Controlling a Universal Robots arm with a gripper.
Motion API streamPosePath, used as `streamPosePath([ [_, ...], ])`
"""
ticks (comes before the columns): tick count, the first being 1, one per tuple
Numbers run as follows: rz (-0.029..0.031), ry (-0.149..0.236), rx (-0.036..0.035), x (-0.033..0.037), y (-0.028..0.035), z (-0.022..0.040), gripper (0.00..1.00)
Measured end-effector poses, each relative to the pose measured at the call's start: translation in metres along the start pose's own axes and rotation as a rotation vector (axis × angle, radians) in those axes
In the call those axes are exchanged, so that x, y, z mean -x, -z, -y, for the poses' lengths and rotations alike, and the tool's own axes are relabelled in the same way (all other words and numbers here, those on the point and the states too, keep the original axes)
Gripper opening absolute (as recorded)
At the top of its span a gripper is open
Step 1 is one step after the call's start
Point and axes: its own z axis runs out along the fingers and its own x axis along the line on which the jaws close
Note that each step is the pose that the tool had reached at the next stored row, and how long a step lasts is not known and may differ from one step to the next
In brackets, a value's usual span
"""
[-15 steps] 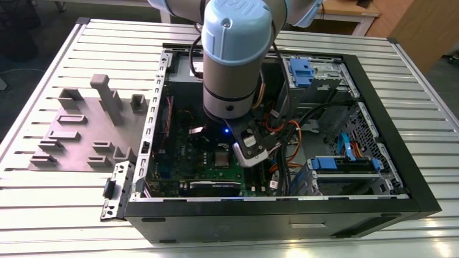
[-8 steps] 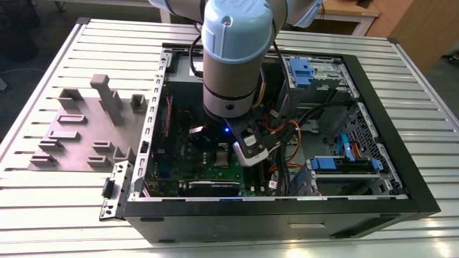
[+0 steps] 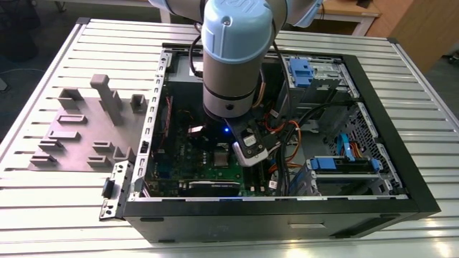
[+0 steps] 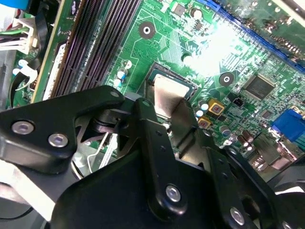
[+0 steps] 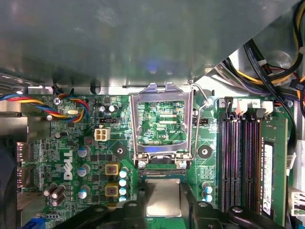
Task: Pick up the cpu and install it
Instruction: 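Place the cpu into insertion slot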
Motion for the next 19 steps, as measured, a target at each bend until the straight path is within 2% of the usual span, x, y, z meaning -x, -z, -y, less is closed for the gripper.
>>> streamPosePath([
  [1, 0.0001, 0.0, 0.0, 0.0, 0.0, 0.0, 0.37],
  [2, 0.0001, 0.0, 0.0, 0.0001, 0.0, 0.0, 0.44],
  [10, 0.0001, 0.007, 0.0, -0.0004, -0.0002, 0.0004, 0.44],
  [13, 0.0001, 0.008, 0.0001, -0.0004, -0.0007, 0.0004, 0.45],
  [14, 0.0001, 0.008, 0.0001, -0.0004, -0.001, 0.0004, 0.51],
  [19, 0.0, 0.009, 0.0, -0.0004, -0.0041, 0.0004, 0.51],
])
